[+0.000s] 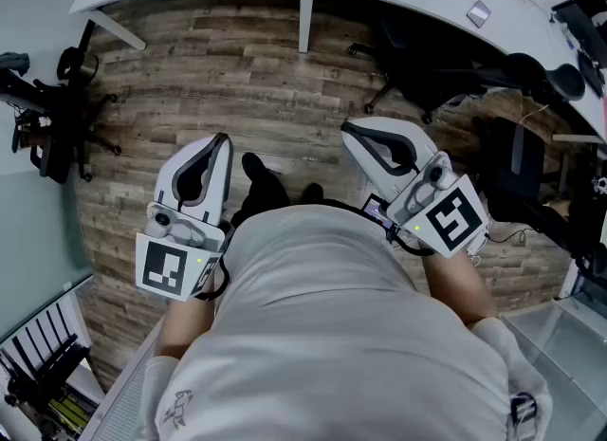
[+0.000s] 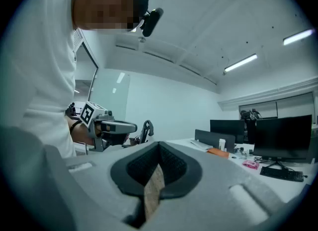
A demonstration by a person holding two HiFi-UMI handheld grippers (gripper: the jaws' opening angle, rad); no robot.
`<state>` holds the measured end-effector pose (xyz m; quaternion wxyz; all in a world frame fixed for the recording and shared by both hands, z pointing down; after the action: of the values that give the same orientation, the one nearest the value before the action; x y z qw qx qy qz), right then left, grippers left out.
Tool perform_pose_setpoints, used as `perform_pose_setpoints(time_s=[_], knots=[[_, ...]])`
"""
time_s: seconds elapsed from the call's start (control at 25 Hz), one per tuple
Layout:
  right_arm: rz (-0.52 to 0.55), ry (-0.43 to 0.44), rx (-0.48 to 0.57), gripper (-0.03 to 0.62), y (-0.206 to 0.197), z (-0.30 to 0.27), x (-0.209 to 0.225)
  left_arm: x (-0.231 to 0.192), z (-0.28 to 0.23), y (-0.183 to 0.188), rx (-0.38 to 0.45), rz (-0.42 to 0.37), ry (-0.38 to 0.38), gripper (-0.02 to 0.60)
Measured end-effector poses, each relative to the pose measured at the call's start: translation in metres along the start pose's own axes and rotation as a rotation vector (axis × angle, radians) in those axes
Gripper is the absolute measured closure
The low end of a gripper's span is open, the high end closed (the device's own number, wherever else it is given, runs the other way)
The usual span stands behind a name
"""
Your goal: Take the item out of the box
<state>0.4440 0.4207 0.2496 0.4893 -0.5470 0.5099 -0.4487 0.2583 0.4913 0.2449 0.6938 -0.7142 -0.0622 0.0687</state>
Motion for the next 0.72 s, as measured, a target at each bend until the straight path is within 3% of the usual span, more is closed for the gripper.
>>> perform_pose_setpoints(time_s=[0.36, 0.72], knots=[[0.0, -0.003, -0.035, 0.591, -0.006, -0.038, 0.015, -0.047, -0.006, -0.011, -0.01, 0.022, 0.028, 0.583], [0.011, 0.037, -0.05, 0.591, 0.001, -0.151, 0.035, -0.155, -0.005, -0.018, -0.008, 0.038, 0.064, 0.583]])
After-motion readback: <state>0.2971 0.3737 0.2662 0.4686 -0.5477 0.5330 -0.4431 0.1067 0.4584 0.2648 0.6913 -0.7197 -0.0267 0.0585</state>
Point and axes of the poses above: the fingertips, and each gripper's own axes: z backward along the fingers, x to its right, y out of its top, the point moved 5 cm from there along z, backward along the fingers, and after that the axes turned 10 degrees about y, right-handed, at the moved point
